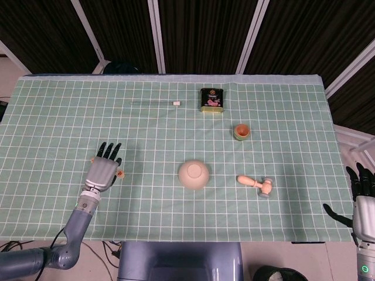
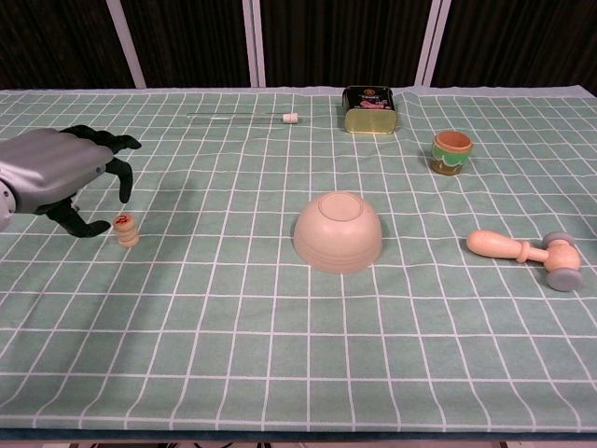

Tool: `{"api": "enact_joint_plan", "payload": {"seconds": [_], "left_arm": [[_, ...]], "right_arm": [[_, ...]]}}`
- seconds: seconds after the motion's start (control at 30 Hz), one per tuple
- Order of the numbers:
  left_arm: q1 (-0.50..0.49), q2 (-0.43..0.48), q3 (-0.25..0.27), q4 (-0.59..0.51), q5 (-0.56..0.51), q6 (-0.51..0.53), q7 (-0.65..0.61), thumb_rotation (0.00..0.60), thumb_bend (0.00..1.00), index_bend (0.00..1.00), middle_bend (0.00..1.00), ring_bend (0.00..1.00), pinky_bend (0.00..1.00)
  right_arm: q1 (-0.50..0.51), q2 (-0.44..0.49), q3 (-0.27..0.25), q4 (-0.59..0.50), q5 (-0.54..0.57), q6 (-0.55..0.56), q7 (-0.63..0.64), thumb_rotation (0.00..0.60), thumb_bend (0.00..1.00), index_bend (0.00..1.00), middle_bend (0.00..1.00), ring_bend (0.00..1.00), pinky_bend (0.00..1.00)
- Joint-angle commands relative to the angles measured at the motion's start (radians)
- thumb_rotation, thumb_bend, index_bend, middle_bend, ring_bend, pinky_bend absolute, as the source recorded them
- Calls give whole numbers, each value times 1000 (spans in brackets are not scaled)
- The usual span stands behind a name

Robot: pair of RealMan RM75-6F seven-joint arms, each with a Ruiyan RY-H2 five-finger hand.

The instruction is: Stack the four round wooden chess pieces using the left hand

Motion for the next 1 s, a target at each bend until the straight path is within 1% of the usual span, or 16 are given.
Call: {"api": "enact_joint_plan", "payload": {"seconds": [0.03, 0.17, 0.33, 0.47, 0.77, 1.0], "left_arm": [[10, 13, -2, 8, -4, 4, -16, 600, 305, 408, 0, 0, 0], [22, 26, -5, 52, -21, -11, -58, 600, 305, 405, 0, 0, 0], [22, 22, -24, 151, -41, -63, -136, 600, 305, 405, 0, 0, 0], [20, 13, -32, 217, -50, -93, -173, 600, 305, 403, 0, 0, 0], [13, -22, -42, 330, -66, -142, -210, 600, 304, 403, 0, 0, 0], [10, -37, -49, 370, -65, -151, -217, 600, 305, 420, 0, 0, 0]], "right_arm": [[0, 0, 0, 1, -2, 2, 1, 600, 232, 119, 13, 0, 0], [-1, -1, 0, 1, -3, 3, 1, 600, 233, 119, 13, 0, 0], [-1, -3, 0, 1, -4, 5, -3, 600, 232, 119, 13, 0, 0], [0, -5, 0, 0, -3, 5, -8, 600, 232, 119, 13, 0, 0], [0, -9, 1, -4, -1, 5, -20, 600, 232, 119, 13, 0, 0], [0, -9, 2, -3, 1, 4, -19, 600, 232, 119, 13, 0, 0]]}}
